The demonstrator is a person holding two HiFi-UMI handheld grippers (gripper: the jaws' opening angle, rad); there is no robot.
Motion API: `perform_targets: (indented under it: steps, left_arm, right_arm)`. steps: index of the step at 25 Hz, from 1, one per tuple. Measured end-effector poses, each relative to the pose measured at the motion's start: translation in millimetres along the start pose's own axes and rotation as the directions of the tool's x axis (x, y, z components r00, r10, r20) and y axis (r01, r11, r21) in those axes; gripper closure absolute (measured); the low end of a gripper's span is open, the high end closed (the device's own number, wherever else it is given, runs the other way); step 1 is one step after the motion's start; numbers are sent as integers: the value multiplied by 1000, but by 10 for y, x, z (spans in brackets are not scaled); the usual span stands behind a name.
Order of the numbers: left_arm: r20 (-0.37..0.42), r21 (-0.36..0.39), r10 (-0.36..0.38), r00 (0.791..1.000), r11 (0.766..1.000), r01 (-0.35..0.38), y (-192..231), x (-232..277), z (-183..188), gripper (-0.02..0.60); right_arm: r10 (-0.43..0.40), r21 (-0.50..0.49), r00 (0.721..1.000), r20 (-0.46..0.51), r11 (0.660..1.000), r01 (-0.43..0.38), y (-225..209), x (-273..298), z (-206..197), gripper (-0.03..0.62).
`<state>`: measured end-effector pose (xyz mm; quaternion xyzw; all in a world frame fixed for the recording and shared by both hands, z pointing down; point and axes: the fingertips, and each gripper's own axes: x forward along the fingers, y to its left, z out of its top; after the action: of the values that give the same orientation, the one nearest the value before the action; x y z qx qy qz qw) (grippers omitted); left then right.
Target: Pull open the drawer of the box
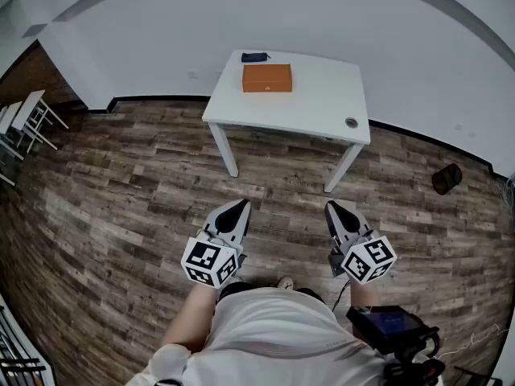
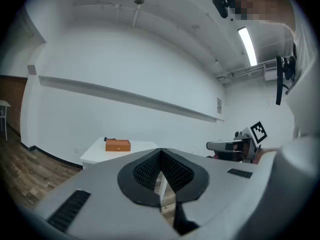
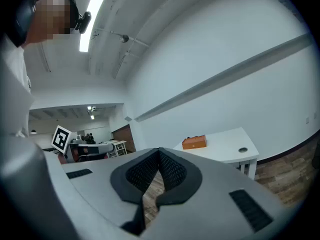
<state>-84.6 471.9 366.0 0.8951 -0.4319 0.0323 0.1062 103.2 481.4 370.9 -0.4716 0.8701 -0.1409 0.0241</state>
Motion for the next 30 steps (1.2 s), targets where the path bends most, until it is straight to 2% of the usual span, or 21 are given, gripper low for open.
perform_targets:
  steps: [5, 12, 20, 30]
  left_arm:
    - [-16, -6, 23, 1000, 1000, -23, -133, 90, -158, 572]
    - [-9, -23, 92, 996, 995, -92, -11, -7, -179, 572]
    - [12, -12, 66, 998, 998, -66, 137, 309, -102, 571]
    - [29, -39, 45, 999, 998, -44, 761, 888, 28, 571]
  right_arm:
    - [2, 13, 1000, -6, 1000, -2, -244, -82, -88, 591]
    - [24, 32, 1000, -14, 999, -24, -227, -55, -176, 591]
    - [-15, 25, 1000, -15, 1000, 15, -430, 90, -151, 591]
    - [-53, -5, 998, -36, 999, 53, -719, 774, 10, 591]
